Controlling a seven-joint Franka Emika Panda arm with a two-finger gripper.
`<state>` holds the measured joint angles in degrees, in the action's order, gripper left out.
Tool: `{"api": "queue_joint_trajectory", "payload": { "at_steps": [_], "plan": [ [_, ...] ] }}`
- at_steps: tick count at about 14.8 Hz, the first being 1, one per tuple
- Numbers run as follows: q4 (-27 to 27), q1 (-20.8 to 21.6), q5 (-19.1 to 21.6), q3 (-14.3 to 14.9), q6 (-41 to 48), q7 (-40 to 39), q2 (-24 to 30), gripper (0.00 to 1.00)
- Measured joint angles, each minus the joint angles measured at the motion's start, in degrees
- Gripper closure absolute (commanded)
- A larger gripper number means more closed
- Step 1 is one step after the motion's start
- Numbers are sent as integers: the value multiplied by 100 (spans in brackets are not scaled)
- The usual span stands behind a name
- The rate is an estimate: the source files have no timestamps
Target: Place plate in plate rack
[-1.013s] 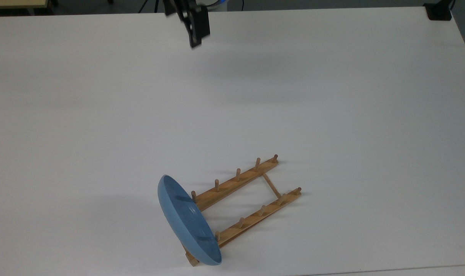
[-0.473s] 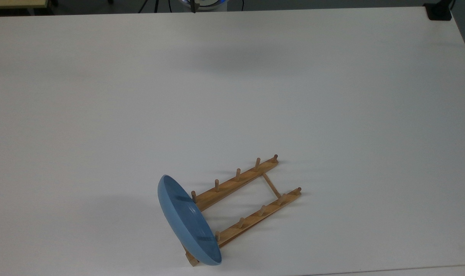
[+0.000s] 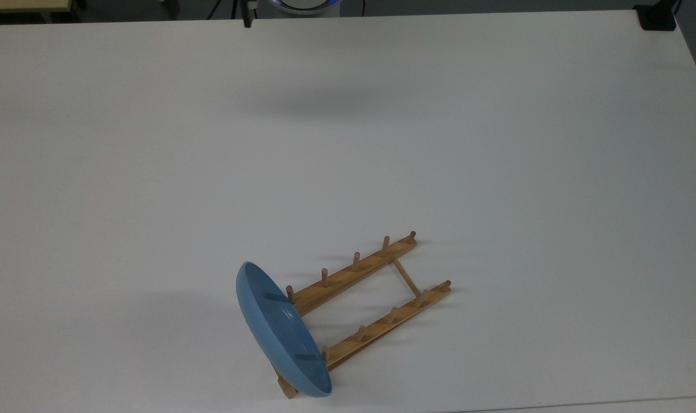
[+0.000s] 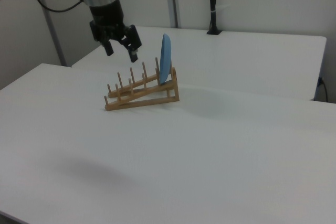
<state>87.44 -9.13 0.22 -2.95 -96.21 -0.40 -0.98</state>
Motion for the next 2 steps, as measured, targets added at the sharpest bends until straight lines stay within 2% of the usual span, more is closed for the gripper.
{"api": "queue_joint_trajectory", "payload": {
  "at_steps": [2],
  "plan": [
    [22, -86, 0, 0, -137, -160, 0, 0]
  ]
}}
